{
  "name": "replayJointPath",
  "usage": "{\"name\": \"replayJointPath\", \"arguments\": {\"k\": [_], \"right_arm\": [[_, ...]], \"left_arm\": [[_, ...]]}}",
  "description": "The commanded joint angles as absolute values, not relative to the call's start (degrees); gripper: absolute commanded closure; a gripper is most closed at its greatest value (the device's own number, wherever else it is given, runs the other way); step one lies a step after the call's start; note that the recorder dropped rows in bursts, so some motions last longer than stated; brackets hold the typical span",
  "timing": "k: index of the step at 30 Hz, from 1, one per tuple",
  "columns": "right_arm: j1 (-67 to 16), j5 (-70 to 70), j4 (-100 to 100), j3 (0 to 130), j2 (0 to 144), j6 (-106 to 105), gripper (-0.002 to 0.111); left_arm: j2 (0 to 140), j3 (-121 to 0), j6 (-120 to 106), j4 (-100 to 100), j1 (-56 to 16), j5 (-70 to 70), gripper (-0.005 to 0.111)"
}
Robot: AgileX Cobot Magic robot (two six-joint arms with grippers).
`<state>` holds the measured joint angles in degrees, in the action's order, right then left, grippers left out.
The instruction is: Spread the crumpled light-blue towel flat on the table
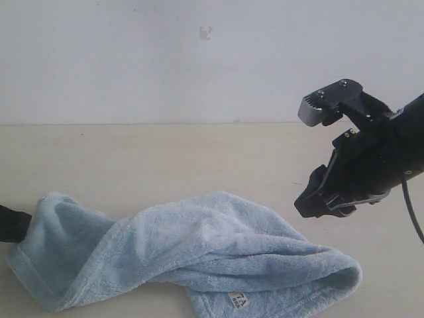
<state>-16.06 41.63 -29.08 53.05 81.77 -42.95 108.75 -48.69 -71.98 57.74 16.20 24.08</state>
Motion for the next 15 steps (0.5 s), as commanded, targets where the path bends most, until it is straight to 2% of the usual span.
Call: {"name": "replayJointPath", "arguments": {"k": [1, 5, 10, 15], "right_arm": [[-15.96, 41.53, -29.22, 53.34, 81.22, -43.34, 0.061], [-15.96, 41.53, -29.22, 53.34, 81.22, -43.34, 0.061], [-15.96, 41.68, -27.55, 53.22, 81.32, -43.34, 0.061], [-15.96, 41.38, -27.55, 53.11, 83.35, -40.80, 0.061]], "left_arm": [[106.65, -51.63, -67.49, 58.90, 16.19, 37.22, 0.103], [96.07, -55.63, -62.21, 60.00, 16.42, 48.24, 0.103], [80.86, -56.29, -59.13, 71.86, 18.78, 53.03, 0.103], [67.45, -56.29, -50.17, 71.18, 18.78, 54.26, 0.103]]}}
